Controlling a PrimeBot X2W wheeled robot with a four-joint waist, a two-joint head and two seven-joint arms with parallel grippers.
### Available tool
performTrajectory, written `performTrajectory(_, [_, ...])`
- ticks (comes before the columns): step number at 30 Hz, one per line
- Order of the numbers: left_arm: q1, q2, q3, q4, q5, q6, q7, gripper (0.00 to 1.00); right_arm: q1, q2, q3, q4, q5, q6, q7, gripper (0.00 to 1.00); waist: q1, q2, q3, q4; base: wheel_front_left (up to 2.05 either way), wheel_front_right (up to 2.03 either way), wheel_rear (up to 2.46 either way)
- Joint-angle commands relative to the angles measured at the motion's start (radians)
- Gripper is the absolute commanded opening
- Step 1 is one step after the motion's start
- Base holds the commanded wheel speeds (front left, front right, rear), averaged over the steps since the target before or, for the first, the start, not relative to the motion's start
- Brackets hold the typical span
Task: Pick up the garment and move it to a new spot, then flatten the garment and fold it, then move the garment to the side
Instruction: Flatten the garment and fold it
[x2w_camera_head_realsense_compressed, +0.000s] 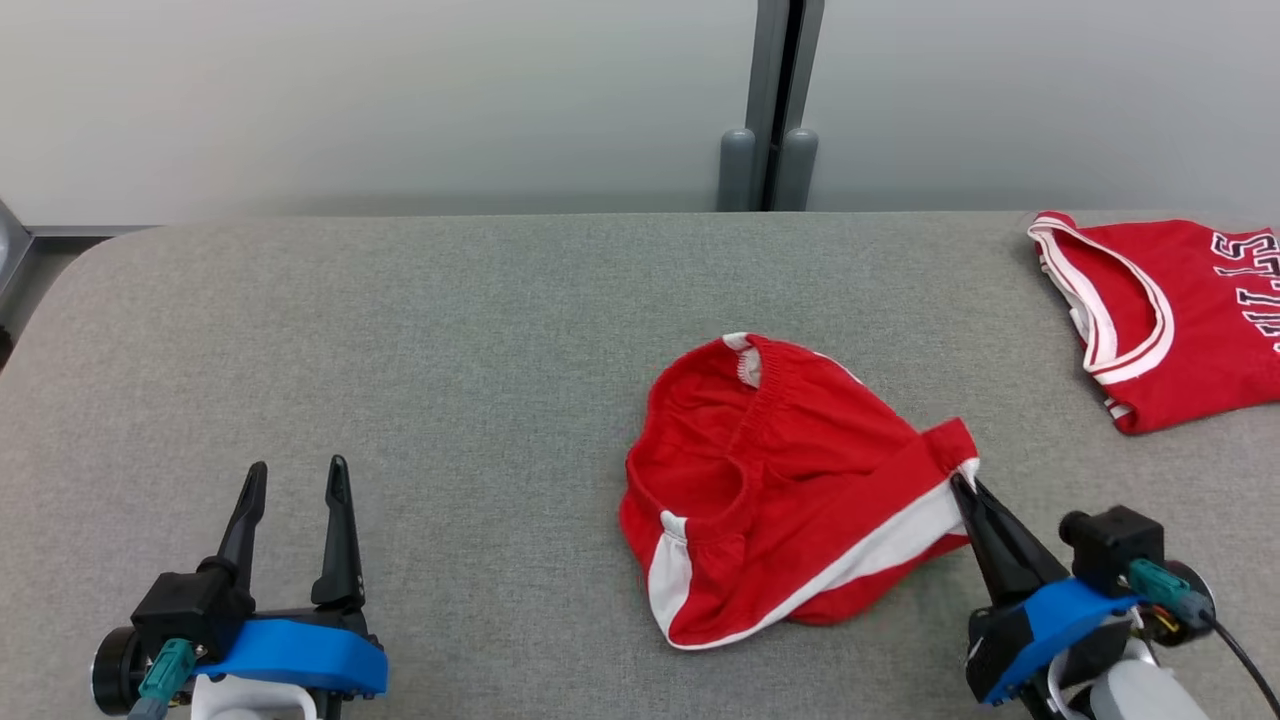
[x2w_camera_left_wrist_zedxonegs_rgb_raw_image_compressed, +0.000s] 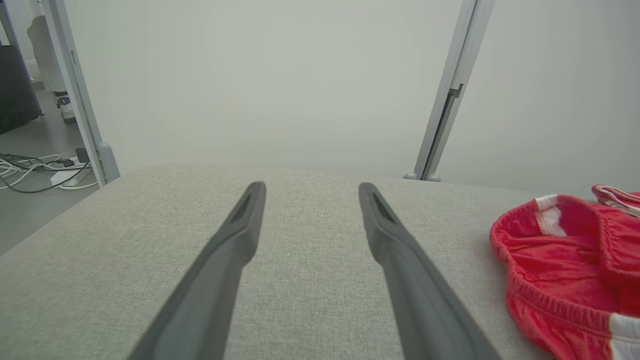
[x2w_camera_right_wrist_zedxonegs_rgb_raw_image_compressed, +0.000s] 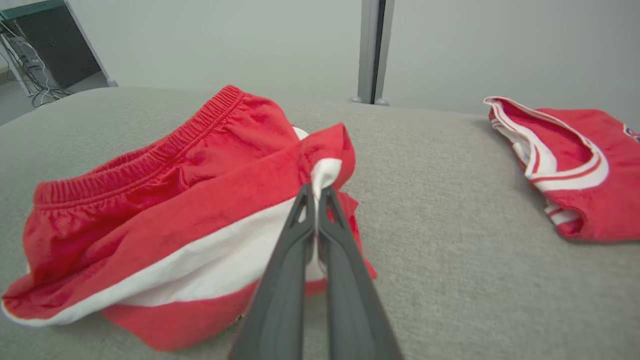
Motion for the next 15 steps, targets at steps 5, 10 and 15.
performTrajectory(5, [0.005, 0.008, -0.003, 0.001, 0.001, -0.002, -0.005, 1.00, 0.076, 0.046, -0.071, -0.039, -0.020, 0.000, 0.007, 0.71, 0.0000, -0.0001, -0.006, -0.020, 0.00, 0.00, 0.00])
performTrajectory(10, [0.001, 0.012, -0.012, 0.002, -0.001, -0.002, -0.005, 1.00, 0.095, 0.087, -0.129, -0.078, -0.050, 0.000, -0.019, 1.00, 0.0000, -0.0001, -0.012, -0.028, 0.00, 0.00, 0.00])
performTrajectory(15, [0.003, 0.018, -0.015, 0.001, -0.002, -0.002, -0.005, 1.00, 0.098, 0.126, -0.194, -0.146, -0.093, 0.000, -0.052, 1.00, 0.0000, -0.0001, -0.017, -0.030, 0.00, 0.00, 0.00])
